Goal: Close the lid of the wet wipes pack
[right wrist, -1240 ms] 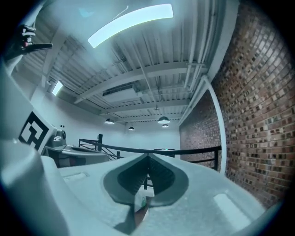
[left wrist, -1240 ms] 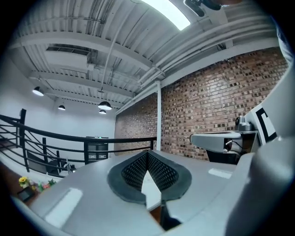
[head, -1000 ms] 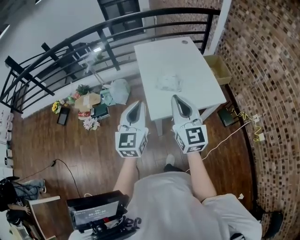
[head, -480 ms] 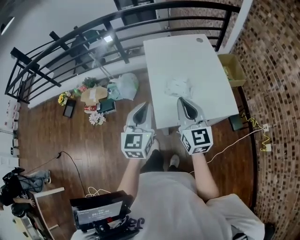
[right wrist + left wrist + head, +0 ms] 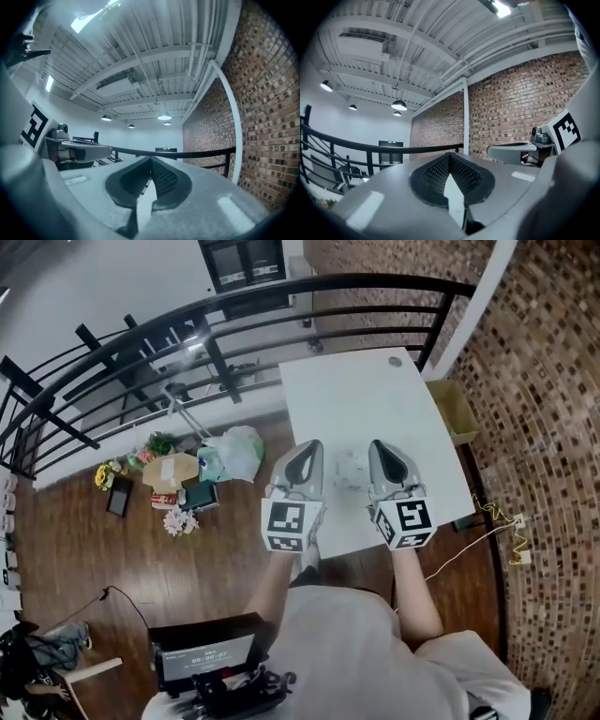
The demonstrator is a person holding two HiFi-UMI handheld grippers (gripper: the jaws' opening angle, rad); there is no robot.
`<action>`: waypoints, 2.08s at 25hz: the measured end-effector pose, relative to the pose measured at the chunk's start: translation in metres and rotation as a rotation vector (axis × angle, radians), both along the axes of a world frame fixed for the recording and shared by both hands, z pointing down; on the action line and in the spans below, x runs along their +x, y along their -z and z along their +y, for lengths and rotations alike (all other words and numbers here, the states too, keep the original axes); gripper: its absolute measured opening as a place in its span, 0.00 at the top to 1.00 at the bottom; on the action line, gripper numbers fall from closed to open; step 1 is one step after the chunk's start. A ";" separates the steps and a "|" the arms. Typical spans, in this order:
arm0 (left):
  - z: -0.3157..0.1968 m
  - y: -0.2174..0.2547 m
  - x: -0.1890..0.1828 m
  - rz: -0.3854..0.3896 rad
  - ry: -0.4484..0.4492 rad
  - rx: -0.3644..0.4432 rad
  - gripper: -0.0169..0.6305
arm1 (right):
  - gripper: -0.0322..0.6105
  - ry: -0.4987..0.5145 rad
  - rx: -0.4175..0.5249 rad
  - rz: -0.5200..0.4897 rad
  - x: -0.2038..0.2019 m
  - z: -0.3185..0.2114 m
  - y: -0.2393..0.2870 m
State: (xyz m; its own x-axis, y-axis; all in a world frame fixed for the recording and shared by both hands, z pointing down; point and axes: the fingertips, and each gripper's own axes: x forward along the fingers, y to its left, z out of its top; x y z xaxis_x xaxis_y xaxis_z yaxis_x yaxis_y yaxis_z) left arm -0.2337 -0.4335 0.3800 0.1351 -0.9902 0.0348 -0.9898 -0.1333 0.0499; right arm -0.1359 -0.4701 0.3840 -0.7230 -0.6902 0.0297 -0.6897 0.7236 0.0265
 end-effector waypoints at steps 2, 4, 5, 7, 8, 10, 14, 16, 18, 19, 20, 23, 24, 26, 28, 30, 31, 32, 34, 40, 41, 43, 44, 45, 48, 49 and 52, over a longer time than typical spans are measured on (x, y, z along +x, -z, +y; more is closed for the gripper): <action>-0.018 -0.005 -0.016 0.001 -0.028 0.003 0.95 | 0.97 -0.008 0.004 0.009 -0.014 -0.015 -0.001; -0.034 -0.018 -0.032 0.024 -0.044 -0.011 0.95 | 0.97 -0.007 -0.012 0.020 -0.022 -0.020 -0.013; -0.041 -0.026 -0.038 0.048 -0.052 -0.027 0.95 | 0.97 -0.011 -0.029 0.029 -0.025 -0.021 -0.022; -0.054 -0.041 -0.044 0.094 -0.078 -0.066 0.95 | 0.97 -0.028 -0.077 0.062 -0.025 -0.027 -0.042; -0.059 -0.049 -0.042 0.108 -0.094 -0.086 0.95 | 0.97 -0.036 -0.100 0.082 -0.022 -0.030 -0.052; -0.069 -0.065 -0.034 0.119 -0.122 -0.127 0.95 | 0.97 -0.052 -0.139 0.120 -0.013 -0.039 -0.071; -0.101 -0.095 -0.016 0.105 -0.150 -0.196 0.95 | 0.97 -0.078 -0.205 0.174 0.004 -0.074 -0.106; -0.115 -0.108 -0.005 0.094 -0.173 -0.233 0.95 | 0.97 -0.083 -0.253 0.195 0.010 -0.090 -0.122; -0.122 -0.124 0.006 0.091 -0.193 -0.274 0.95 | 0.97 -0.074 -0.307 0.212 0.014 -0.099 -0.139; -0.127 -0.131 0.011 0.088 -0.197 -0.291 0.95 | 0.97 -0.066 -0.332 0.219 0.016 -0.104 -0.149; -0.133 -0.139 0.017 0.085 -0.200 -0.307 0.95 | 0.97 -0.055 -0.355 0.227 0.017 -0.110 -0.158; -0.148 -0.159 0.030 0.081 -0.203 -0.351 0.95 | 0.97 -0.017 -0.412 0.265 0.021 -0.121 -0.186; -0.150 -0.167 0.032 0.082 -0.201 -0.367 0.95 | 0.97 -0.005 -0.425 0.282 0.021 -0.123 -0.194; -0.155 -0.181 0.035 0.084 -0.196 -0.399 0.95 | 0.97 0.016 -0.447 0.311 0.018 -0.128 -0.209; -0.157 -0.195 0.039 0.085 -0.195 -0.432 0.95 | 0.97 0.034 -0.470 0.330 0.016 -0.131 -0.223; -0.158 -0.207 0.045 0.087 -0.200 -0.457 0.95 | 0.97 0.049 -0.489 0.349 0.015 -0.132 -0.236; -0.158 -0.212 0.047 0.088 -0.204 -0.469 0.95 | 0.97 0.056 -0.493 0.361 0.015 -0.132 -0.241; -0.157 -0.217 0.049 0.088 -0.207 -0.484 0.95 | 0.97 0.061 -0.495 0.372 0.015 -0.132 -0.246; -0.153 -0.226 0.050 0.085 -0.210 -0.519 0.95 | 0.97 0.068 -0.500 0.380 0.014 -0.128 -0.251; -0.150 -0.237 0.048 0.088 -0.199 -0.534 0.95 | 0.97 0.099 -0.529 0.371 0.015 -0.104 -0.251; -0.150 -0.239 0.048 0.089 -0.197 -0.533 0.95 | 0.97 0.110 -0.541 0.384 0.016 -0.097 -0.254; -0.149 -0.245 0.049 0.089 -0.195 -0.539 0.95 | 0.97 0.121 -0.572 0.401 0.020 -0.084 -0.264; -0.147 -0.248 0.049 0.091 -0.197 -0.550 0.95 | 0.97 0.123 -0.591 0.402 0.022 -0.077 -0.270; -0.145 -0.251 0.050 0.093 -0.198 -0.558 0.95 | 0.97 0.122 -0.609 0.404 0.024 -0.071 -0.276; -0.141 -0.260 0.047 0.080 -0.194 -0.552 0.95 | 0.97 0.121 -0.637 0.416 0.026 -0.057 -0.290; -0.140 -0.264 0.046 0.077 -0.194 -0.556 0.95 | 0.97 0.120 -0.640 0.419 0.026 -0.054 -0.294; -0.134 -0.278 0.049 0.075 -0.200 -0.581 0.95 | 0.97 0.120 -0.643 0.431 0.026 -0.051 -0.303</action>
State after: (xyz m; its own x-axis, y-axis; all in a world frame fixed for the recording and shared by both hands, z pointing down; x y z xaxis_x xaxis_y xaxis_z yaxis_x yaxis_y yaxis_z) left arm -0.1844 -0.5676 0.6575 0.3387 -0.7679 0.5437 -0.9396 -0.2457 0.2384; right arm -0.1100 -0.5212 0.6875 -0.6256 -0.3602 0.6920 -0.6298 0.7567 -0.1754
